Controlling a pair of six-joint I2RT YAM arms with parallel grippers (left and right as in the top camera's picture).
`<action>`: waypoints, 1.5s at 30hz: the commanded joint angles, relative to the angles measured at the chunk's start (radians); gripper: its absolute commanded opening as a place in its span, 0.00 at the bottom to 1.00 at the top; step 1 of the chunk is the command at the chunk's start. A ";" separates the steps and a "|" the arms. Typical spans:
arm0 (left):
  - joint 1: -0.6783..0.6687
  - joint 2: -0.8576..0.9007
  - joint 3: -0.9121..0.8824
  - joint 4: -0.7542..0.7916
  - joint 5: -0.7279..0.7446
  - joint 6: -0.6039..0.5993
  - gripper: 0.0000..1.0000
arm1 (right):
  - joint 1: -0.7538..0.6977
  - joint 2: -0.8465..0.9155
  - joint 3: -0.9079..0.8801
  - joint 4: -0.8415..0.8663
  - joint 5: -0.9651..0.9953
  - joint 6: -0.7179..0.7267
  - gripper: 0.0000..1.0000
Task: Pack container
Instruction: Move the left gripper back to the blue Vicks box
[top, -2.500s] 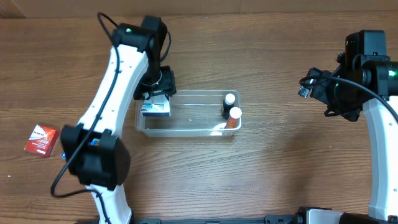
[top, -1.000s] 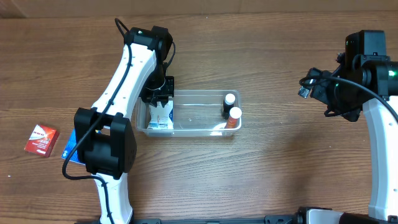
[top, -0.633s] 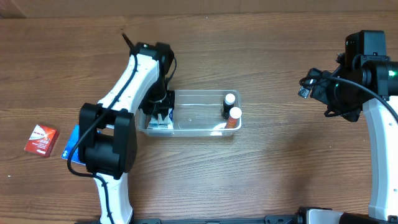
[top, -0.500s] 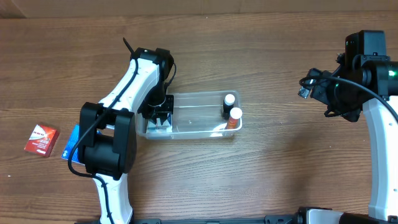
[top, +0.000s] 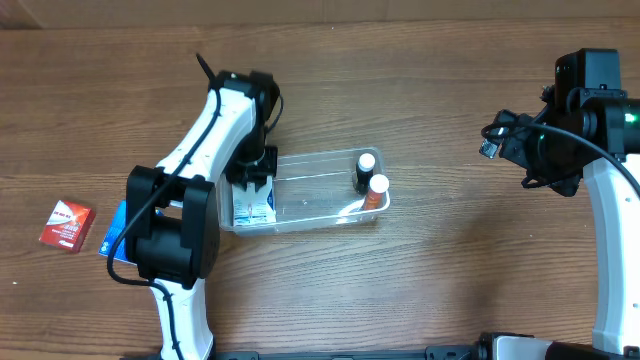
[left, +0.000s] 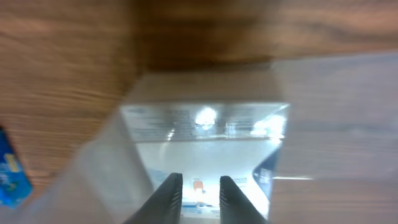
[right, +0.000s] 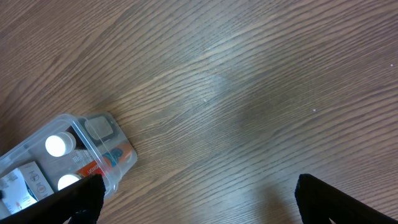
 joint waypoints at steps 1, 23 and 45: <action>0.000 -0.027 0.146 -0.048 -0.073 -0.003 0.24 | -0.004 0.002 0.000 0.003 0.013 -0.004 1.00; 0.375 -0.740 0.115 -0.228 -0.207 -0.028 1.00 | -0.004 0.002 0.000 0.009 0.013 -0.008 1.00; 0.784 -0.718 -0.460 0.309 0.061 0.518 1.00 | -0.004 0.002 0.000 0.017 0.012 -0.014 1.00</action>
